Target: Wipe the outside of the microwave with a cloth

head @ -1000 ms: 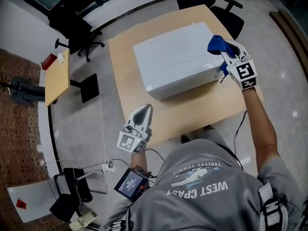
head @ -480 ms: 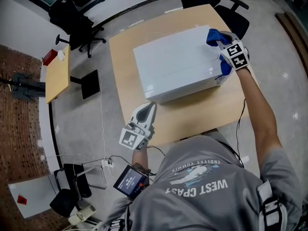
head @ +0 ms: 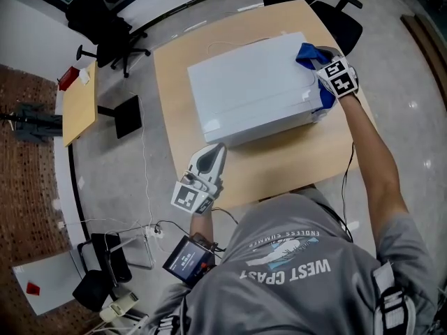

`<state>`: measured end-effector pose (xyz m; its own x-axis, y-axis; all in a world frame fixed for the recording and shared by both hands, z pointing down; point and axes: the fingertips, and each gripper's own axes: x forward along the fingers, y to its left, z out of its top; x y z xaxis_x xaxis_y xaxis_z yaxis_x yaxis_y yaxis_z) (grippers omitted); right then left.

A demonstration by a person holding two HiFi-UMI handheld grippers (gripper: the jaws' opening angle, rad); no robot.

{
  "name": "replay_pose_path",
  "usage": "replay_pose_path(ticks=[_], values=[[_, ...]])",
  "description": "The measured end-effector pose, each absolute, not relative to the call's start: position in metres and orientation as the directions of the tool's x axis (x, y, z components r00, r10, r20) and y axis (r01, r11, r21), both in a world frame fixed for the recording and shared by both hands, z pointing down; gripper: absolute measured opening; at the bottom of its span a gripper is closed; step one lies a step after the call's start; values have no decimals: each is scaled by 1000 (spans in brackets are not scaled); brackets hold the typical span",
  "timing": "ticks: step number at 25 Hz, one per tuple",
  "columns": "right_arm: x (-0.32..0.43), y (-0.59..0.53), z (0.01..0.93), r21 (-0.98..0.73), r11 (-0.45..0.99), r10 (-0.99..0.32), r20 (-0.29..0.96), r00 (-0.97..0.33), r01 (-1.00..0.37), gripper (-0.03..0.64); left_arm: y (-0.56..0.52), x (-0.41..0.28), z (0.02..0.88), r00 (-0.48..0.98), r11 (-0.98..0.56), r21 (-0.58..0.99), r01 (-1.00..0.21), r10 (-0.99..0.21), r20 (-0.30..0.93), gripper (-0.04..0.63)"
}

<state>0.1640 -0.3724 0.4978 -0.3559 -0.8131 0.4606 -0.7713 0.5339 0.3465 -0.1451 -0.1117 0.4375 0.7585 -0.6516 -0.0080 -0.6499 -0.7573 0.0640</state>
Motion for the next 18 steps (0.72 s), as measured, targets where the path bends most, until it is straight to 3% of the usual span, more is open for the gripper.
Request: replay_pose_path(ticks=[12,18], values=[[151,-369,509,370,593,-762,546,-349,-715,69,-113,-141,440,769,-767,74,-638,-640,-2,23],[111,-365,509,344,667,-705,577,-412,-661,69,-112,-137,442,762,-760,79,-645,-647,-14,23]])
